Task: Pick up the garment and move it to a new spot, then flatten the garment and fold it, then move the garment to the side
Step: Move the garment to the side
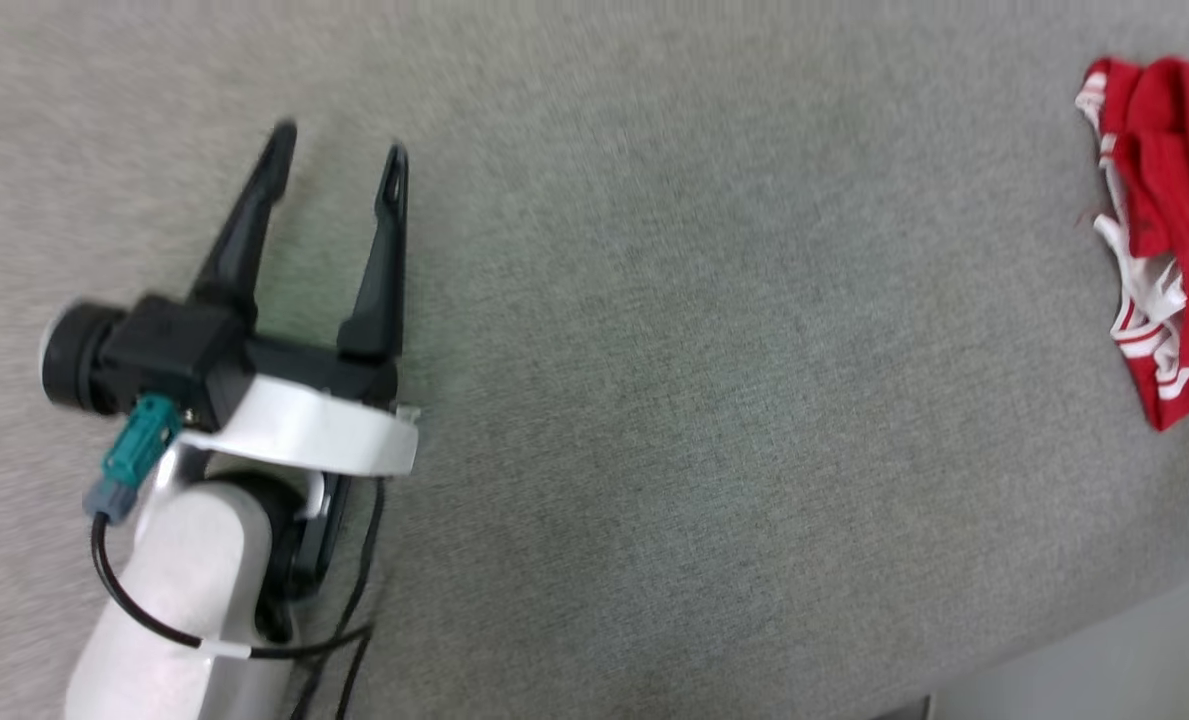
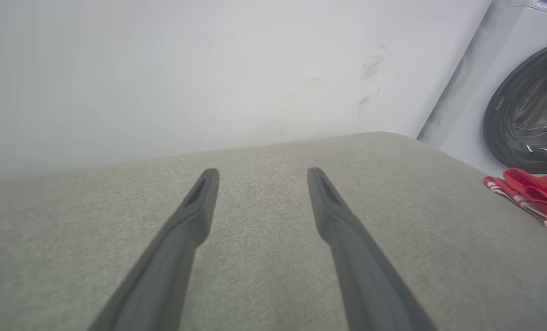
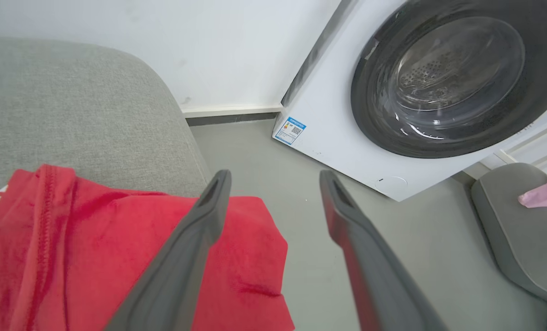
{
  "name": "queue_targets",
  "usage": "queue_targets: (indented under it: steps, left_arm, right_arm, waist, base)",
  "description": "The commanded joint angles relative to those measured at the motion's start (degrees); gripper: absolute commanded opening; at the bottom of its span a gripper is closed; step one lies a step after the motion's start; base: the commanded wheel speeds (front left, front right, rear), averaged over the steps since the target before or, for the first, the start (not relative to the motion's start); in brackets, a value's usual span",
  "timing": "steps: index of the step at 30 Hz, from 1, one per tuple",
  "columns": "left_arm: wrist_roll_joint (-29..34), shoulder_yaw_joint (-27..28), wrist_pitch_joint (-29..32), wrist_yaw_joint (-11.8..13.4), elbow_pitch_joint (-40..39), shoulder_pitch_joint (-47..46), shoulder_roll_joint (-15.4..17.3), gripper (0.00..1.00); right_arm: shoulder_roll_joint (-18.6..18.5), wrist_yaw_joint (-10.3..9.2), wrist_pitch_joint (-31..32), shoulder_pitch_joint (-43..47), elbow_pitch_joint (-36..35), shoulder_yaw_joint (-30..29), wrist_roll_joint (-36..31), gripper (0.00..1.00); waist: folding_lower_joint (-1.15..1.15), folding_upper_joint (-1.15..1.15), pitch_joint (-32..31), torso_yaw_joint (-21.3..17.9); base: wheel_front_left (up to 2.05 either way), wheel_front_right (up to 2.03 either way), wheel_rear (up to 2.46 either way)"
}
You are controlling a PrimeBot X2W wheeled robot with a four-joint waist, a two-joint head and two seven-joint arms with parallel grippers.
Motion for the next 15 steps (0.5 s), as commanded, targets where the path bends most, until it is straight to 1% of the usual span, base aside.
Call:
queue_targets:
  steps: [1, 4, 9, 15]
  left_arm:
    - [-0.3, 0.2, -1.0, 0.5, 0.7, 1.7, -0.3, 1.0]
    - [-0.9, 0.4, -1.9, 1.0, 1.7, 3.6, -0.8, 1.0]
    - [-2.4, 0.7, -4.2, 1.9, 4.1, 7.8, -1.8, 1.0]
    - [-3.7, 1.1, -6.3, 2.4, 6.9, 12.4, -2.9, 1.0]
  right_arm:
    - [0.2, -0.09, -1.5, 2.2, -0.8, -0.6, -0.4, 1.0]
    - [0.2, -0.09, -2.9, 3.8, -2.2, -0.6, -0.5, 1.0]
    - [1.7, -0.09, -5.1, 9.8, -6.3, 0.3, 0.8, 1.0]
    - [5.5, -0.09, -6.2, 18.5, -13.9, 1.5, 2.5, 1.0]
  waist:
    - [0.0, 0.0, -4.5, 2.4]
    - [0.0, 0.0, -6.8, 3.4]
    - [0.0, 0.0, -12.6, 6.2]
    - [0.0, 0.0, -18.6, 9.8]
  base:
    - [0.0, 0.0, 0.0]
    - [0.0, 0.0, 0.0]
    - [0.0, 0.0, 0.0]
    - [0.0, 0.0, 0.0]
